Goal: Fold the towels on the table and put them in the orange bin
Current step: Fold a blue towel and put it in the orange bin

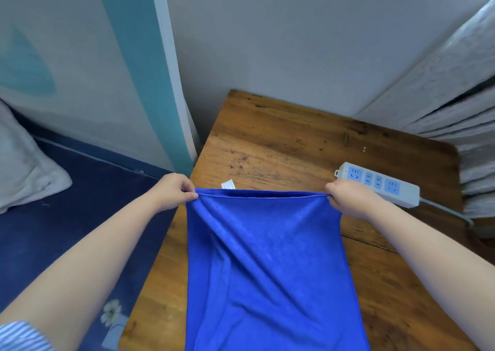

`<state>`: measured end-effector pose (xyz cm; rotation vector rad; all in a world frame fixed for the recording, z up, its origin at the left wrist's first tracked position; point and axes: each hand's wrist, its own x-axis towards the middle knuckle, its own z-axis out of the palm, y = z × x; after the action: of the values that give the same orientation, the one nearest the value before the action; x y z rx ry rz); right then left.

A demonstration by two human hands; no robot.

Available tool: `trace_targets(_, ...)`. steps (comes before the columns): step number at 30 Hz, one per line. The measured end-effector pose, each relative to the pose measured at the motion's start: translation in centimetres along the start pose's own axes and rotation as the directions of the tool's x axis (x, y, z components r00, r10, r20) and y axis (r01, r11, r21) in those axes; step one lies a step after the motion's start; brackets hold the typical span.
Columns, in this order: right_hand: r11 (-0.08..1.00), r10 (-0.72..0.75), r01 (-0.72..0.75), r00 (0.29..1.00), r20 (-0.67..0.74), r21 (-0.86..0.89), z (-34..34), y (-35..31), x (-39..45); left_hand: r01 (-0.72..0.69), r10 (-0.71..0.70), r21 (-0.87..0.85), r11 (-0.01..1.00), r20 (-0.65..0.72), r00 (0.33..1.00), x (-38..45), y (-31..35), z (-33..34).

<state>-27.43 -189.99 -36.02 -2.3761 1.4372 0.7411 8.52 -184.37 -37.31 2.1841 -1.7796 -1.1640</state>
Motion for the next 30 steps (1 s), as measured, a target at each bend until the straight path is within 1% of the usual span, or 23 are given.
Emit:
trace_targets(3,1.000,0.027,-0.028,1.000,0.011,0.011,0.5,-0.2,-1.3,-0.036,0.036,-0.013,0.999,-0.038,0.999,-1.0,0.6,-0.2)
trace_targets(7,0.998,0.053,-0.055,0.997,0.055,0.035,0.6,-0.6,-3.5,-0.066,0.067,0.018,0.998,-0.060,0.996,-2.6,1.2,-0.6)
trace_targets(9,0.997,0.062,-0.063,0.998,0.033,0.034,0.2,-0.5,-4.5,-0.059,0.062,0.037,0.998,-0.078,0.995,-3.2,1.7,-0.9)
trace_targets(11,0.994,0.104,-0.103,0.995,-0.001,0.031,-0.9,-0.5,-6.3,-0.078,0.083,0.064,0.995,-0.087,0.993,-4.3,2.6,-1.0)
trace_targets(13,0.988,0.154,-0.153,0.987,-0.052,0.036,-1.9,-0.4,-7.7,-0.110,0.120,0.132,0.985,-0.071,0.990,-5.0,3.9,-1.2)
trace_targets(15,0.980,0.196,-0.186,0.967,-0.163,0.071,-2.9,-0.4,-9.8,-0.169,0.187,0.230,0.959,-0.061,0.980,-5.9,5.6,-1.6)
trace_targets(16,0.973,0.228,-0.213,0.951,-0.210,0.094,-3.3,-0.4,-10.7,-0.176,0.203,0.291,0.940,-0.065,0.977,-6.2,6.6,-1.8)
trace_targets(18,0.952,0.304,-0.281,0.914,-0.270,0.123,-3.9,0.0,-12.4,-0.182,0.246,0.436,0.882,-0.096,0.965,-6.7,8.6,-2.3)
trace_targets(20,0.932,0.362,-0.341,0.881,-0.305,0.121,-4.6,0.5,-14.1,-0.196,0.320,0.504,0.841,-0.172,0.932,-7.5,10.9,-3.1)
trace_targets(22,0.897,0.442,-0.393,0.824,-0.356,0.203,-5.6,1.1,-16.4,-0.221,0.402,0.532,0.818,-0.252,0.880,-8.5,13.5,-4.4)
trace_targets(24,0.868,0.491,-0.385,0.758,-0.430,0.314,-7.0,1.8,-18.2,-0.246,0.454,0.505,0.827,-0.343,0.822,-9.4,15.7,-5.9)
trace_targets(26,0.842,0.531,-0.352,0.671,-0.518,0.408,-8.9,2.2,-20.6,-0.314,0.513,0.453,0.834,-0.430,0.743,-10.8,18.1,-7.7)
trace_targets(27,0.839,0.538,-0.321,0.611,-0.581,0.440,-9.9,2.4,-21.7,-0.372,0.559,0.431,0.822,-0.482,0.675,-11.4,19.0,-8.6)
trace_targets(28,0.838,0.543,-0.297,0.540,-0.643,0.458,-10.7,2.6,-22.7,-0.441,0.601,0.408,0.799,-0.540,0.589,-12.2,19.8,-9.4)
trace_targets(29,0.839,0.544,-0.271,0.437,-0.717,0.472,-11.4,2.8,-23.8,-0.518,0.630,0.380,0.766,-0.606,0.486,-12.9,20.4,-10.2)
trace_targets(30,0.842,0.537,-0.243,0.303,-0.787,0.481,-11.9,2.9,-24.9,-0.582,0.641,0.365,0.726,-0.666,0.382,-13.5,20.8,-10.9)
